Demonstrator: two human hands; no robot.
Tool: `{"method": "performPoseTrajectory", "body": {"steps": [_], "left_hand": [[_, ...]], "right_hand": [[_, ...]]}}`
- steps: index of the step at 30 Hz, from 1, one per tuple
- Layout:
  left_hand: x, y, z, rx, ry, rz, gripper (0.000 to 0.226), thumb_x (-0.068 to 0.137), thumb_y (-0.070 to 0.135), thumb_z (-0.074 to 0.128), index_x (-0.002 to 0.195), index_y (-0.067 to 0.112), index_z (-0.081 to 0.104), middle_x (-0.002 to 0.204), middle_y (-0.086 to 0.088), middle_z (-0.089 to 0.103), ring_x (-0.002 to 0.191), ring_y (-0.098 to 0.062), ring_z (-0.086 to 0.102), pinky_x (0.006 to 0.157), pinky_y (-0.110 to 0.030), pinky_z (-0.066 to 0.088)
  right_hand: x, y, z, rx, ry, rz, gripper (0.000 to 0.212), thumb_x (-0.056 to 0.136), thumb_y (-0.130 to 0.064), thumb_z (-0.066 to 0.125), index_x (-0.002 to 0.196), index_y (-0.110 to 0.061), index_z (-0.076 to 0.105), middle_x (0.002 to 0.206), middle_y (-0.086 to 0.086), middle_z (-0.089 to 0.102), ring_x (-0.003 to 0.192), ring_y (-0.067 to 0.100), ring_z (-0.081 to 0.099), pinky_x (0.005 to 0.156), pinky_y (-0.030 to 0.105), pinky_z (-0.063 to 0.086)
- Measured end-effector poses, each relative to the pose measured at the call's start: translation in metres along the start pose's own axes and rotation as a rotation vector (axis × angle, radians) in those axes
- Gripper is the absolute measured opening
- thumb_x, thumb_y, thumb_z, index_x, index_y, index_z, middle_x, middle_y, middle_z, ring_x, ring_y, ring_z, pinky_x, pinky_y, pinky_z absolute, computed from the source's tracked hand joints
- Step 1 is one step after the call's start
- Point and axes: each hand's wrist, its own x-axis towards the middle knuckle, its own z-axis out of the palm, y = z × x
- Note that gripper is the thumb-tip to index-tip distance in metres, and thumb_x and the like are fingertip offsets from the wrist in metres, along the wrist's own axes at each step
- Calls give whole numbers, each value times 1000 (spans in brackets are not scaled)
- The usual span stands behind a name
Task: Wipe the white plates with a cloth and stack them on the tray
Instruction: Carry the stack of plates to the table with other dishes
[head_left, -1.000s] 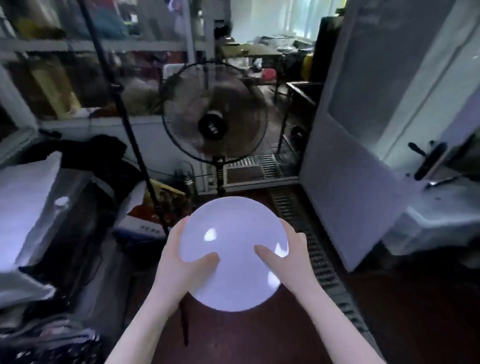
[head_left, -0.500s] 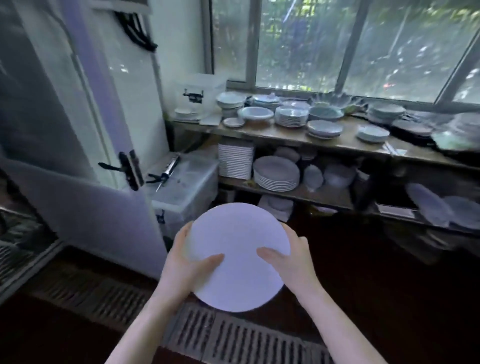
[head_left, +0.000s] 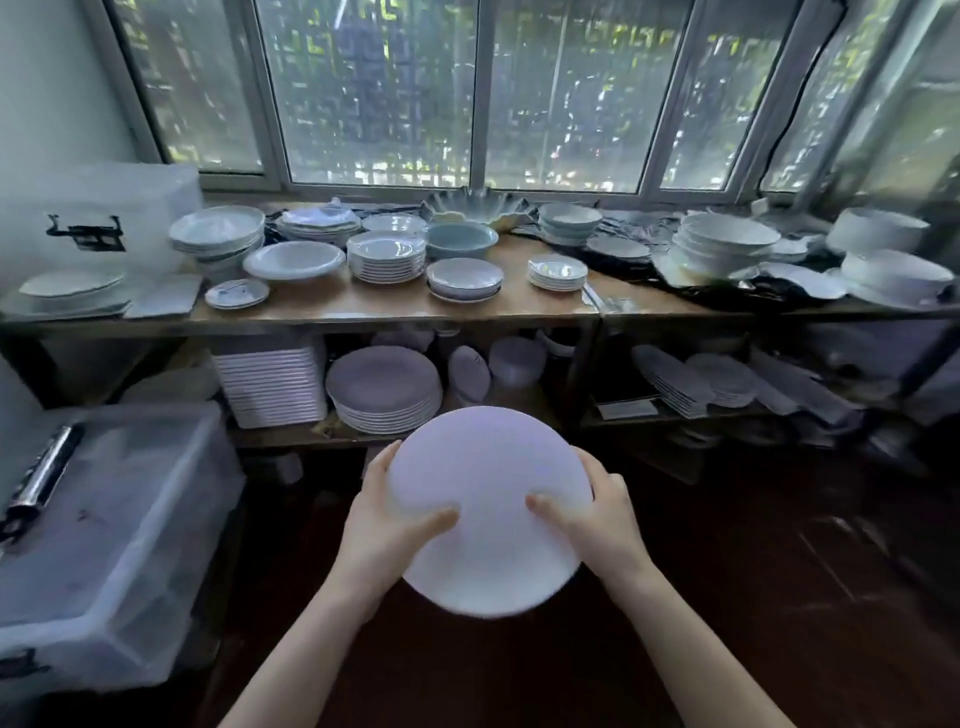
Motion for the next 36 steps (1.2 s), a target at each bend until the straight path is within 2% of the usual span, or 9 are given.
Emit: {"method": "performPoseTrajectory", "body": {"steps": [4,9,14,18,24,28,29,33,36], "left_hand": [[86,0,43,2,-63,16,97,58,29,90,140,44,40,127,19,56,116,-9,57,94,-43,53],[197,4,104,4,-88,22,101,65,17,91,144,44,34,128,24,51,117,-6,55,91,-33,52],[299,22,165,34,-113,23,105,64,18,90,148,43,31,135,17,52,120,-10,53,102,-43,49],[371,30,207,54,-123,-4,102,65,16,90,144,47,33,132,14,55,118,-14,56,98,-47,51],[488,26,266,38,-157,-36,100,63,24,90,139,56,34,131,13,56,117,-16,58,96,-48,52],[573,22,301,34,-160,-44,103,56,26,89,142,47,36,133,14,55,119,-13,56,101,-41,49],[596,22,310,33,-158,-41,104,54,29,88,143,45,36,132,14,55,119,-13,55,101,-41,48],[681,24,337,56,-147,-46,103,49,37,86,142,43,40,129,17,56,117,-13,57,101,-44,49],[734,27,352,62,-158,-62,103,49,42,87,140,47,38,129,21,56,118,-10,57,100,-44,50]], "right_hand": [[84,19,-13,11,46,14,70,57,-40,74,124,-36,56,114,9,51,110,23,56,93,39,53],[202,36,-37,17,66,-1,69,57,-41,73,124,-36,57,107,4,50,112,21,48,96,36,50],[314,41,-67,31,100,12,76,57,-40,76,129,-22,60,112,14,57,114,32,55,97,46,52],[390,49,-84,31,109,40,77,56,-39,77,129,-19,60,114,17,61,114,35,56,96,48,52],[512,64,-103,-36,136,77,80,55,-43,72,132,-26,58,116,11,54,106,17,50,96,33,47],[604,75,-106,-56,138,82,77,55,-46,72,130,-35,58,111,7,51,93,-8,46,72,2,37],[628,76,-106,-49,139,84,78,55,-45,73,130,-34,58,112,8,51,96,-6,49,75,4,39],[716,77,-106,-8,113,129,77,57,-41,78,131,-26,60,122,15,57,107,27,62,95,44,54],[774,78,-107,-6,81,134,73,60,-39,78,130,-29,59,125,12,53,112,27,58,98,48,52]]}}
